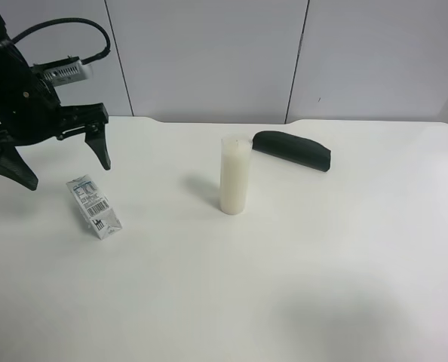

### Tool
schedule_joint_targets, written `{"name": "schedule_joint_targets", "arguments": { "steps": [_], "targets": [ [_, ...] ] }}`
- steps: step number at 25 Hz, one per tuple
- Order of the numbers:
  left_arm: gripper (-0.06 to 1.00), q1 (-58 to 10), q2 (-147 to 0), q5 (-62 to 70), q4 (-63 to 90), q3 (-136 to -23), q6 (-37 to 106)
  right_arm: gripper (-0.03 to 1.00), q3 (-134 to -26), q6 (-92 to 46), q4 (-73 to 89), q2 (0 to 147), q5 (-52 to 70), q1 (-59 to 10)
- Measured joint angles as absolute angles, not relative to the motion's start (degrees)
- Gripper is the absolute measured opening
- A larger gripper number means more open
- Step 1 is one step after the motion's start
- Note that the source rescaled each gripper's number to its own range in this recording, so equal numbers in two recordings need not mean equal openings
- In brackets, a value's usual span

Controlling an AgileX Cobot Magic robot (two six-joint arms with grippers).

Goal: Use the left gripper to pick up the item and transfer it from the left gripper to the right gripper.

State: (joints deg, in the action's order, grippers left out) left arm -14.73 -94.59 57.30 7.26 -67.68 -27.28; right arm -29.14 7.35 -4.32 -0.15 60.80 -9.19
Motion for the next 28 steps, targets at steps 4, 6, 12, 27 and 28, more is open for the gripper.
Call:
{"name": "schedule_joint_targets", "arguments": {
  "steps": [4, 6, 12, 27, 28],
  "targets": [
    [1.00, -15.3, -97.3, 53.1, 7.6, -67.7, -29.7, 1.00, -29.1, 7.4, -4.3, -0.2, 60.8, -9.2],
    [1.00, -15.3, -98.4, 51.2, 7.6, -67.7, -30.5, 1.00, -29.1, 7.4, -4.3, -0.2, 60.8, -9.2],
    [1.00, -15.3, -101.9, 47.6, 7.7, -67.7, -31.1, 1.00, -29.1, 7.4, -4.3, -0.2, 60.8, -9.2],
    [1.00, -13.2, -108.7, 42.8, 3.4, -67.7, -32.8, 1.00, -29.1, 7.4, -4.3, -0.2, 60.8, -9.2],
    [1.00, -12.8, -109.1, 42.6, 3.4, -67.7, -32.8, 1.00, -29.1, 7.4, -4.3, -0.2, 60.8, -9.2]
  ]
}}
